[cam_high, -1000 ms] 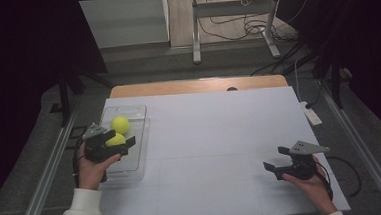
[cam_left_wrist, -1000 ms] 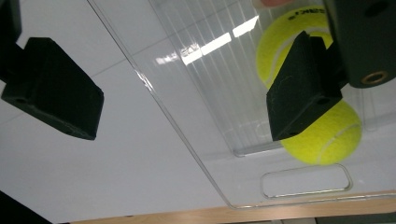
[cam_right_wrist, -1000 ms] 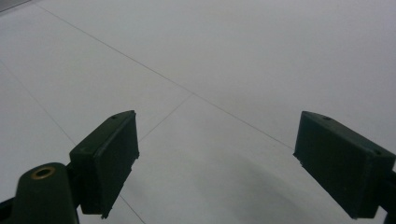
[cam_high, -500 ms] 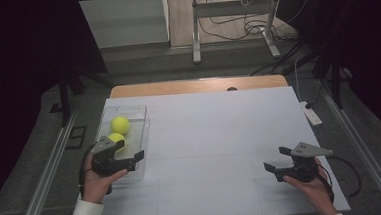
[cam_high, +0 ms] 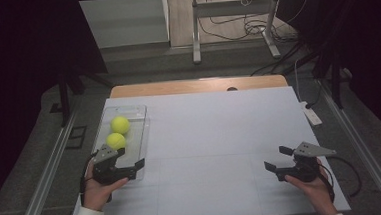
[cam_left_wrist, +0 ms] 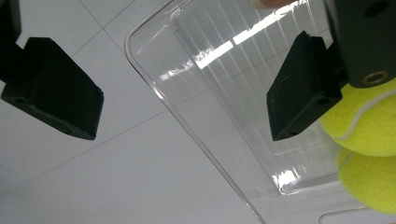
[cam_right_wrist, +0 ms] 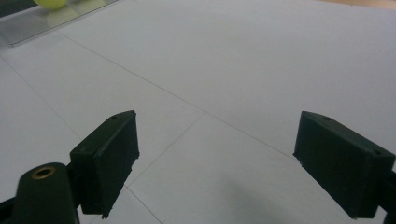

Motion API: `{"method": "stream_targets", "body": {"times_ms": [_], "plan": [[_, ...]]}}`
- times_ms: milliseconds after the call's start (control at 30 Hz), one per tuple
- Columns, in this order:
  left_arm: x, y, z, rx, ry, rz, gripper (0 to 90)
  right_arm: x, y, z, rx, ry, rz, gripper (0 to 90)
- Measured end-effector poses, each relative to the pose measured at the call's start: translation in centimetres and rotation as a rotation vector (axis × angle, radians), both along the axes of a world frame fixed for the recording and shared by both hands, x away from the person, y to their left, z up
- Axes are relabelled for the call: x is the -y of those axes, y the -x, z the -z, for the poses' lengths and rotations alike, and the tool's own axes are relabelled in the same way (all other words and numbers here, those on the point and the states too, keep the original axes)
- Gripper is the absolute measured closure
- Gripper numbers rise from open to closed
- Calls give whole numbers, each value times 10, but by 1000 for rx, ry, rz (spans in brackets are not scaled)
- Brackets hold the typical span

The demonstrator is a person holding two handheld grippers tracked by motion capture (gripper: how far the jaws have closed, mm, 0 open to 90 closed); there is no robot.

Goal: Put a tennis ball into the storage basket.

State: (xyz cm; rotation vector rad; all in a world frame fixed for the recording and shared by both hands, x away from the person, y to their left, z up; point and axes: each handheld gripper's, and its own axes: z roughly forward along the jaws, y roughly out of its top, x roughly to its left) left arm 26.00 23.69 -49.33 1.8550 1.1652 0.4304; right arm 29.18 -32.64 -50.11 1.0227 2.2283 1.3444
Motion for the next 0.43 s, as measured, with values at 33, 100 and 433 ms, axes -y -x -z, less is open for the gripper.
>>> {"method": "stream_targets", "body": {"times_ms": [33,100,433], "plan": [[0,0,0,0,2,-2,120,0,0,0,0,0,0,141],[-1,0,1,1,5,-4,120,0,0,0,0,1,0,141],[4,-3,1,1,8,4,119,1,-3,1,-1,-1,-5,140]]}}
